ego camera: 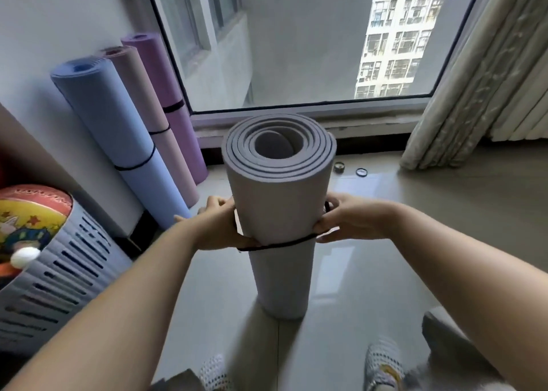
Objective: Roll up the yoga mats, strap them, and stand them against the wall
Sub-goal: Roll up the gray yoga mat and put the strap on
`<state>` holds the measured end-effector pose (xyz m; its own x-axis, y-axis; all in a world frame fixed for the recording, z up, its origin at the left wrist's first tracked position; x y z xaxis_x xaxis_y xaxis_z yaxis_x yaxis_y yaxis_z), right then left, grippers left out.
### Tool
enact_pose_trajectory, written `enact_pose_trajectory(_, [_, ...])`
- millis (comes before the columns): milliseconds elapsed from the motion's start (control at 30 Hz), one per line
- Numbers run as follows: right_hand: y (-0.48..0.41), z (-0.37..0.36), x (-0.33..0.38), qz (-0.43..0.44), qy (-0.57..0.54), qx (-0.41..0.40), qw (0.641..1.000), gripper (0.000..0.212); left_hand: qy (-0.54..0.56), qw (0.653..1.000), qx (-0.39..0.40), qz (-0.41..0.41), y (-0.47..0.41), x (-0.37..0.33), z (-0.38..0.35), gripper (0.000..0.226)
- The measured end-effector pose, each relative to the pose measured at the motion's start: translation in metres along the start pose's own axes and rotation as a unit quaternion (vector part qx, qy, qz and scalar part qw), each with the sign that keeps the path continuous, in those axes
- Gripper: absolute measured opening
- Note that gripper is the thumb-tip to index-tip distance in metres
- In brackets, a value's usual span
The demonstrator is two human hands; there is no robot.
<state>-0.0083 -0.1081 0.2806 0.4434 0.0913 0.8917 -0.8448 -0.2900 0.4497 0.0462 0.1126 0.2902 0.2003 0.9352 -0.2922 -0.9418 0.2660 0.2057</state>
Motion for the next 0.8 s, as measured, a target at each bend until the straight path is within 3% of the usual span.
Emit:
enact_pose_trajectory(133, [-0.015, 0.003, -0.038, -0.039, 0.031, -0.009, 0.999, 0.052, -0.055, 0.998, 0.04, 0.018, 0.002, 0.01, -0.031, 0.087])
enact_pose_trajectory(300, [-0.047, 0.007, -0.079, -0.051, 0.026, -0.066, 0.996, 0.05, -0.03, 0.996, 0.073, 0.034, -0.013, 0.029, -0.077, 0.084])
enact_pose_trajectory(567, [-0.069, 0.005, -0.099, -0.104, -0.044, -0.073, 0.991, 0.042, -0.015, 0.992, 0.115, 0.049, -0.032, 0.044, -0.111, 0.088])
enact_pose_trajectory(667, [-0.069, 0.003, -0.101, -0.097, -0.076, -0.084, 0.989, 0.046, 0.048, 0.992, 0.111, 0.041, -0.036, 0.043, -0.122, 0.089])
enact_pose_trajectory(733, [-0.071, 0.002, -0.099, -0.091, -0.091, -0.093, 0.987, 0.045, 0.136, 0.985, 0.11, 0.012, -0.04, 0.04, -0.125, 0.071])
enact_pose_trajectory(800, [-0.072, 0.0, -0.099, -0.096, -0.107, -0.098, 0.985, 0.038, 0.196, 0.975, 0.101, 0.014, -0.037, 0.035, -0.121, 0.032])
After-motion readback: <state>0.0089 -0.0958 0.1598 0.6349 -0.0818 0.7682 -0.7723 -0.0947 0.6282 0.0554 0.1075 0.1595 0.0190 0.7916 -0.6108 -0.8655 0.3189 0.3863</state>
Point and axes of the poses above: each hand's wrist, its own y-axis away from the middle knuckle, its own z-axis out of the back of the hand, x = y × z, the point moved 6 cm from there along -y, towards the middle knuckle, and after that the axes turned 9 degrees about -x, right-handed, at the moved point
